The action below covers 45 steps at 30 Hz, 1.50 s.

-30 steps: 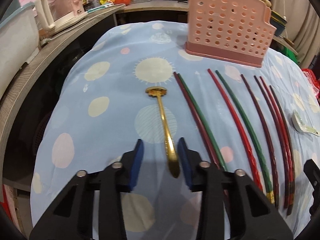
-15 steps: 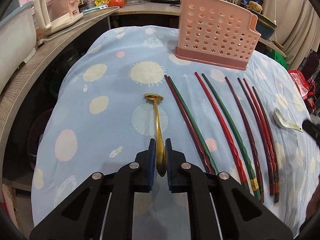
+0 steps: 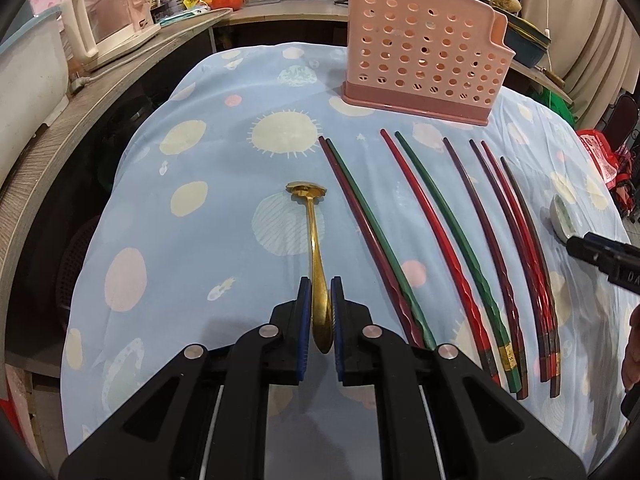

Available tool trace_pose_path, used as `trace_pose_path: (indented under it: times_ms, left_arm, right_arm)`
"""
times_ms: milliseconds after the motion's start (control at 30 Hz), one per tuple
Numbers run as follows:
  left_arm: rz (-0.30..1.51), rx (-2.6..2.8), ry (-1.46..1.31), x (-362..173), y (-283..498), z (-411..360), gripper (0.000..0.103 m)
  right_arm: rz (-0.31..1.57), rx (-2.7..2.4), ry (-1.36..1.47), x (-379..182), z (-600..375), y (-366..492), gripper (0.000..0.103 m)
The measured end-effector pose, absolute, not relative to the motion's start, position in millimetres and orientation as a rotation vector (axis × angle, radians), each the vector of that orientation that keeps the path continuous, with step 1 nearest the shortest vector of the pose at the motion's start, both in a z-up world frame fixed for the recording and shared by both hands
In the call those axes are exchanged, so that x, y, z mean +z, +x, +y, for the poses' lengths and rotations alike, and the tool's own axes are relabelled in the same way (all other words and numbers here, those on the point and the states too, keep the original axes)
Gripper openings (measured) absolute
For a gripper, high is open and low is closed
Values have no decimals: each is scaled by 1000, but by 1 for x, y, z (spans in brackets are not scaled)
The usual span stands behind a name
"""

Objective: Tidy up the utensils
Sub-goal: 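Grasp the white ceramic spoon with the right tool while the left tool lifts the gold spoon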

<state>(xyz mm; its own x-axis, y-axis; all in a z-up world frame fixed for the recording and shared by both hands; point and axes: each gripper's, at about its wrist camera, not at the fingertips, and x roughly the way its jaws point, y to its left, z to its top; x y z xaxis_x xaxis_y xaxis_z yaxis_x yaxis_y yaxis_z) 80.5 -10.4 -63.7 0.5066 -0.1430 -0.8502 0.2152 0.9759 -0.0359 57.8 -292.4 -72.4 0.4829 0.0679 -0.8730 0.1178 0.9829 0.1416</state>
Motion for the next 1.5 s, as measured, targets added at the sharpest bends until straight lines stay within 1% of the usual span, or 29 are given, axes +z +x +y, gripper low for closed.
trace_pose_path:
  times_ms: [100, 167, 233, 367, 433, 500, 667, 800, 1167, 1200, 1233, 1300, 1500]
  left_arm:
    - [1018, -222, 79, -64, 79, -12, 10]
    - [1016, -225, 80, -64, 78, -12, 10]
    - [1015, -227, 79, -63, 76, -12, 9]
    - [1011, -229, 77, -61, 73, -10, 9]
    - [1010, -231, 75, -60, 73, -9, 9]
    - [1009, -233, 72, -59, 72, -9, 9]
    - [1006, -238, 71, -58, 69, -7, 9]
    - [1008, -241, 69, -58, 69, -7, 9]
    - [1019, -252, 59, -60, 71, -6, 9]
    - [1024, -256, 52, -60, 71, -5, 9]
    - [1027, -258, 48, -61, 71, -5, 9]
    - [1029, -259, 47, -61, 70, -4, 9]
    - [1024, -275, 33, -56, 67, 1, 9]
  right_arm:
    - [1079, -27, 188, -75, -287, 50, 44]
    - [1076, -34, 189, -75, -284, 46, 38]
    - [1077, -38, 207, -76, -285, 44, 29]
    - [1073, -56, 231, -77, -288, 42, 25]
    - [1073, -61, 246, -76, -289, 40, 18]
    - [1078, -60, 266, -77, -290, 39, 14]
    - [1073, -53, 306, -77, -289, 34, 13]
    - [1065, -52, 372, -76, -293, 30, 23]
    - [1048, -34, 477, -68, -304, 26, 23]
    - [1046, -33, 490, -68, -305, 26, 21]
    - [1046, -32, 499, -68, -306, 26, 14]
    - [1053, -40, 496, -70, -306, 27, 12]
    - [1036, -45, 475, -63, -298, 19, 11]
